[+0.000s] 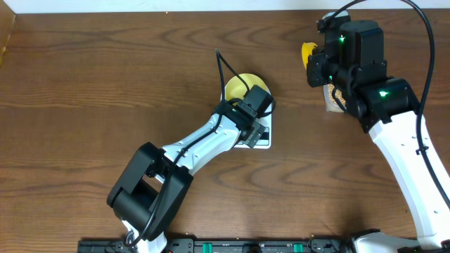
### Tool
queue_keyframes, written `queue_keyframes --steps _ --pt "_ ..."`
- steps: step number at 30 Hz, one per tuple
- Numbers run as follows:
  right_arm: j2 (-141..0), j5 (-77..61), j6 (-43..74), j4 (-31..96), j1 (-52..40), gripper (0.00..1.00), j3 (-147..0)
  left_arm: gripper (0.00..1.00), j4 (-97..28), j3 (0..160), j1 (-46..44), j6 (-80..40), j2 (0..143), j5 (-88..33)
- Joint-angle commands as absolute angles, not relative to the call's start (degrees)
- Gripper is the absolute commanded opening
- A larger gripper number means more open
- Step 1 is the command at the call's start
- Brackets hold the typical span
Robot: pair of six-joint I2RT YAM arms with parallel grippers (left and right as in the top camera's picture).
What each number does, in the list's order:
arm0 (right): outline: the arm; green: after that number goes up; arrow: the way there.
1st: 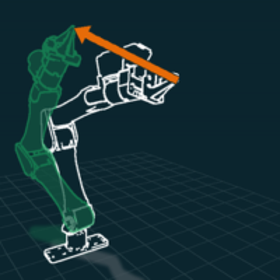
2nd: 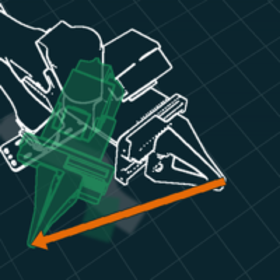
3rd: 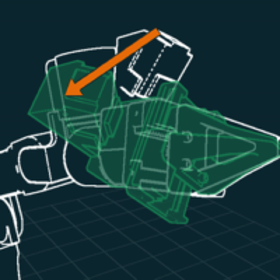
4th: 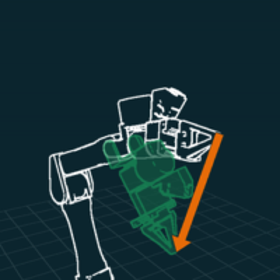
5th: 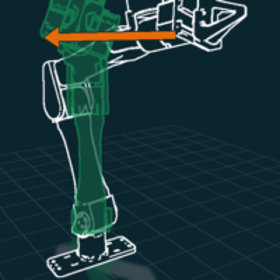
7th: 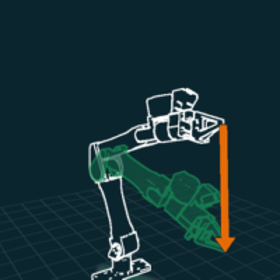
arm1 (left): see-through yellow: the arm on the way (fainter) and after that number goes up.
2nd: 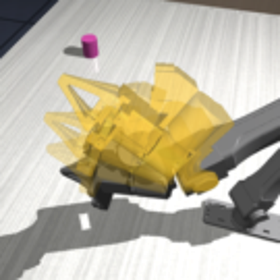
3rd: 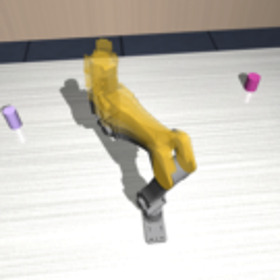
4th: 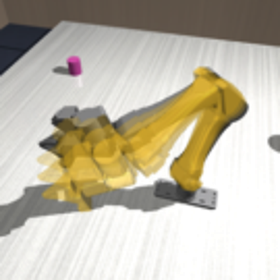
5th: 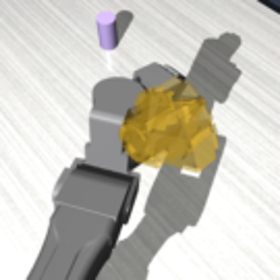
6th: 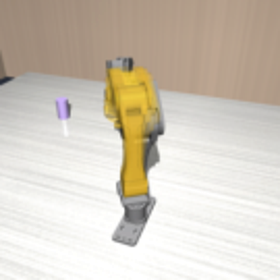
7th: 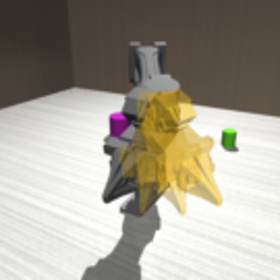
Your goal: Scoop item into bowl and weigh 50g on scale
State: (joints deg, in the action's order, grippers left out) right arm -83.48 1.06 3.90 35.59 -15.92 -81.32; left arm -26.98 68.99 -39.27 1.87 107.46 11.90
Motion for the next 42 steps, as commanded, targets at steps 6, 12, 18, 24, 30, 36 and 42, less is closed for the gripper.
queue_keyframes --steps 6,12,18,24,30,36,42 --pt "-83.70 0.93 4.60 35.57 -16.23 0.01 -82.26 0.98 -28.29 68.66 -39.31 1.19 106.83 10.96" --pt "-83.70 0.95 4.58 35.55 -16.23 0.01 -82.26 0.98 -28.42 68.66 -39.31 0.99 106.85 10.94" --pt "-83.70 0.93 4.60 35.40 -16.23 0.01 -82.26 0.98 -28.40 68.45 -39.31 1.02 106.85 10.92" --pt "-83.70 0.95 4.58 35.31 -16.23 0.01 -82.26 0.98 -28.14 68.45 -39.31 1.04 107.90 10.92" --pt "-83.70 0.93 4.19 35.18 -16.23 0.01 -82.26 0.98 -28.16 68.45 -39.31 1.04 108.36 10.92" --pt "-83.70 0.93 4.19 35.14 -16.23 0.01 -82.26 0.98 -28.23 68.45 -39.31 1.02 108.40 10.92" --pt "-83.70 0.93 4.19 35.03 -16.23 0.01 -82.26 0.98 -28.12 68.45 -39.31 1.08 109.38 9.85"
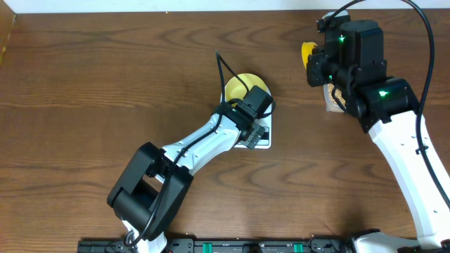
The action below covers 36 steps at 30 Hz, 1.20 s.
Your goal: Scoop item into bowl and weigh 50g on scale
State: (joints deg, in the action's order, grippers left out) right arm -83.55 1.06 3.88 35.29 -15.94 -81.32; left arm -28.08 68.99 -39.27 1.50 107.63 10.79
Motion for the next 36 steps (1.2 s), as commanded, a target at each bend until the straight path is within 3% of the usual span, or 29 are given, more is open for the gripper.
queue_keyframes --steps 1,14,36 --pt "-83.70 0.93 4.19 34.96 -16.23 0.01 -82.26 0.98 -27.97 68.45 -39.31 1.06 109.95 9.82" --pt "-83.70 0.95 4.16 34.46 -16.23 0.01 -82.26 0.98 -27.79 68.47 -39.31 1.74 110.21 9.89" --pt "-83.70 0.93 4.19 32.03 -16.21 0.01 -82.26 0.98 -32.75 68.47 -39.31 1.67 93.73 9.87"
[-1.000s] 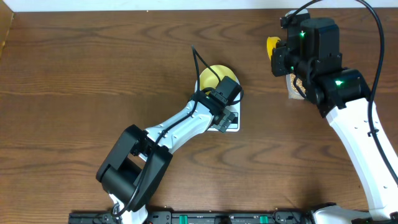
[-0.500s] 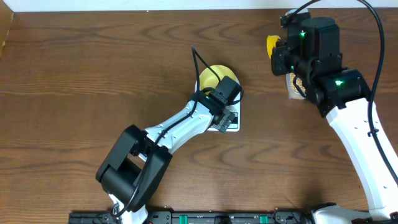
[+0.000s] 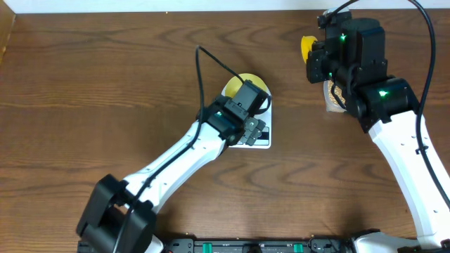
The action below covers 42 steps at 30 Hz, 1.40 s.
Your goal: Scoop item into bowl and weigh 50g on scale
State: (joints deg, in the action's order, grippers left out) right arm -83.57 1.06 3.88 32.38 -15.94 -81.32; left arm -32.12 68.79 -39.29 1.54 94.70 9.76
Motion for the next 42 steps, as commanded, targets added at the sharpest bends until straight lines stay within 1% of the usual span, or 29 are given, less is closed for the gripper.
queue_keyframes --steps 1,42 --pt "-83.70 0.95 4.19 31.86 -16.21 0.01 -82.26 0.98 -32.75 68.47 -39.31 1.67 93.58 9.87" --pt "-83.70 1.58 3.55 29.34 -15.31 0.01 -82.26 0.98 -32.51 68.47 -39.31 1.67 93.58 9.87"
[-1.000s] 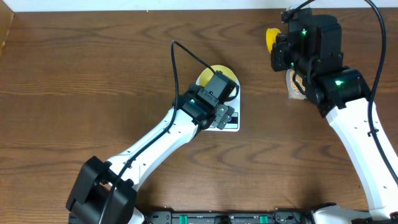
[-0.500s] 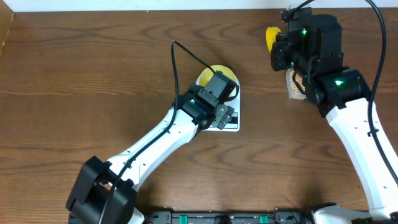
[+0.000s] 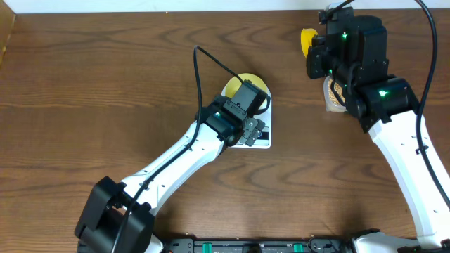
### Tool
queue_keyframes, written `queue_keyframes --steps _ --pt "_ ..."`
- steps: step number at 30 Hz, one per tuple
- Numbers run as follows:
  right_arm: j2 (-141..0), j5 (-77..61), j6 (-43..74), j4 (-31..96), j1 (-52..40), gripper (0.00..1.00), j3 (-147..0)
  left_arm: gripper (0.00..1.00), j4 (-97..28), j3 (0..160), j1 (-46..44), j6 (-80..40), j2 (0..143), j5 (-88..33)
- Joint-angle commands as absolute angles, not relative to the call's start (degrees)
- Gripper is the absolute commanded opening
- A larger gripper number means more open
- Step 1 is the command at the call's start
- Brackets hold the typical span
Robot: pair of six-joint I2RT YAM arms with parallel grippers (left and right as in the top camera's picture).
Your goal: Scoop item into bowl and weigh 50g on scale
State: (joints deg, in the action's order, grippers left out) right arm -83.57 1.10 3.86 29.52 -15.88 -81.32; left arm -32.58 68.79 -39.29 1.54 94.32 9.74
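Note:
A yellow bowl stands on the small white scale at mid table, largely covered by my left wrist. My left gripper hangs over the scale's front part, just on the near side of the bowl; its jaws are too small to read. At the far right, my right gripper holds a yellow scoop, which sticks out to its left. The fingers themselves are hidden under the wrist. A container of brown grains sits just below that wrist, partly hidden.
Brown wooden table. A pale wall edge runs along the far side. My left arm stretches diagonally from the near left up to the scale. My right arm comes in from the near right edge.
My right gripper and the yellow scoop have shifted a little toward the far edge, away from the grain container. The left gripper stays over the scale front.
At first my left arm was folded with its gripper over the scale's front, and my right gripper held the scoop beside the grains. Nothing changed at the second moment. Then the left arm stood stretched out, gripper still at the scale. Now the scoop sits slightly farther back.

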Motion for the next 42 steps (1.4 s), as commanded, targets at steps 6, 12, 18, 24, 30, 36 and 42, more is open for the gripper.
queue_keyframes --steps 6,12,18,24,30,36,42 --pt "-83.70 1.58 3.53 29.36 -15.31 0.01 -82.26 0.98 -32.51 68.47 -39.31 1.67 93.58 9.87" --pt "-83.70 1.58 3.53 29.34 -15.31 0.01 -82.26 0.98 -32.53 68.47 -39.31 1.69 93.51 9.54" --pt "-83.70 1.58 3.55 29.34 -15.31 0.01 -82.26 0.98 -33.19 68.47 -39.00 1.72 92.29 9.43" --pt "-83.70 1.58 3.55 29.30 -15.31 0.01 -82.26 0.98 -34.98 68.47 -36.99 4.23 89.62 7.29" --pt "-83.70 1.58 3.53 29.36 -15.31 0.01 -82.26 0.98 -35.18 68.47 -32.12 5.80 87.18 -4.19" --pt "-83.70 2.94 3.53 29.34 -15.31 0.01 -82.26 0.98 -35.35 68.47 -29.04 7.79 85.67 -6.04" --pt "-83.70 3.53 3.07 29.34 -15.29 0.01 -82.26 0.98 -35.51 68.47 -29.02 8.88 83.29 -6.24"
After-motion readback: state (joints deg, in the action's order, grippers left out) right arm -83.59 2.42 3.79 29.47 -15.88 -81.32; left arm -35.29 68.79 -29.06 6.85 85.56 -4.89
